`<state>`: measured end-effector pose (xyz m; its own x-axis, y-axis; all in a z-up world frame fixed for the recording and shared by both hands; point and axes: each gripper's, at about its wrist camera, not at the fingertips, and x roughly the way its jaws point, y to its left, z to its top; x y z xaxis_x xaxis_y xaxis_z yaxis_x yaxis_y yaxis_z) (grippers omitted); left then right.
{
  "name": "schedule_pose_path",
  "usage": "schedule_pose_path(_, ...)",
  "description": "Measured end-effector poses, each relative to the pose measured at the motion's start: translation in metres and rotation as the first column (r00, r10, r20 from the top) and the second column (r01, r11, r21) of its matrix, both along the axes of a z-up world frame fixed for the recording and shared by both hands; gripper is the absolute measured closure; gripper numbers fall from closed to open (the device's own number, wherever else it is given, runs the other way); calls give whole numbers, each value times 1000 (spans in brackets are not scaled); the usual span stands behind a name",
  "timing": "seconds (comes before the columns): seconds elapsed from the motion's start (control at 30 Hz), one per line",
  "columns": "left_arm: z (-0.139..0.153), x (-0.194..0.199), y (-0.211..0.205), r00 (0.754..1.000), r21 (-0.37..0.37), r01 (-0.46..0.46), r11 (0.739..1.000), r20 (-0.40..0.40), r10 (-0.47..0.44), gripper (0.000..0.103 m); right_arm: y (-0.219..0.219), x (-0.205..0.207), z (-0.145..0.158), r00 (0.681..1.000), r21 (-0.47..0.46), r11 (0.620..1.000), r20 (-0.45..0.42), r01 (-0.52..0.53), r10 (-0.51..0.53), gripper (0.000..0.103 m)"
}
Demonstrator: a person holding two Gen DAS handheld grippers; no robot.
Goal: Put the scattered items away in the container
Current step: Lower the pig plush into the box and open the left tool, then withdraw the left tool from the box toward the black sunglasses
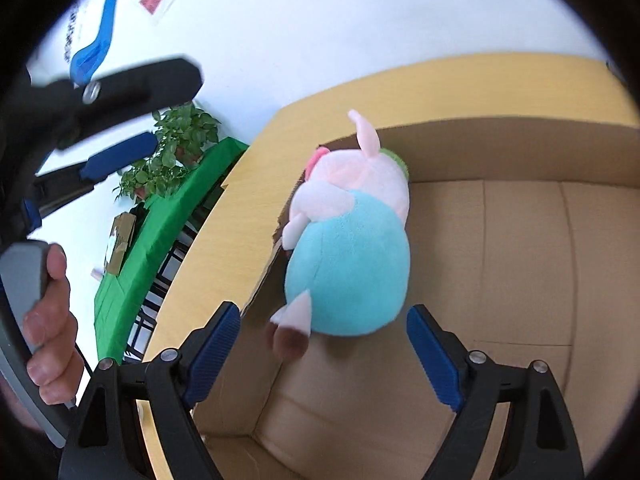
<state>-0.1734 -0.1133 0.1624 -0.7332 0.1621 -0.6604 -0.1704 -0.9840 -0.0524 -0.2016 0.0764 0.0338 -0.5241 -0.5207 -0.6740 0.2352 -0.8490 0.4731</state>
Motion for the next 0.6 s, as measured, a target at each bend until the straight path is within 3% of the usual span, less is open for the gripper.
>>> schedule_pose_path(0.07, 1, 27, 7, 999, 2, -8, 1000, -39, 8, 0, -6, 47, 13, 999, 56, 998, -39, 13, -11, 17)
schedule_pose_path(0.17, -5, 68, 15, 996, -20, -22, 1000, -87, 20, 0, 22, 91, 30, 995, 193, 979, -80, 72, -57, 17)
schedule_pose_path(0.27, -21, 106, 22, 992, 34, -57, 998, -109, 60, 0, 40, 135, 46, 980, 310, 939, -174, 147, -96, 17)
schedule_pose_path(0.47, -45, 155, 39, 987, 91, -89, 992, -124, 100, 0, 71, 176, 56, 939, 285, 921, -294, 267, -181, 17)
schedule_pose_path(0.6, -58, 157, 42, 988, 93, -103, 990, -103, 112, 0, 74, 194, 60, 926, 325, 896, -324, 304, -196, 17)
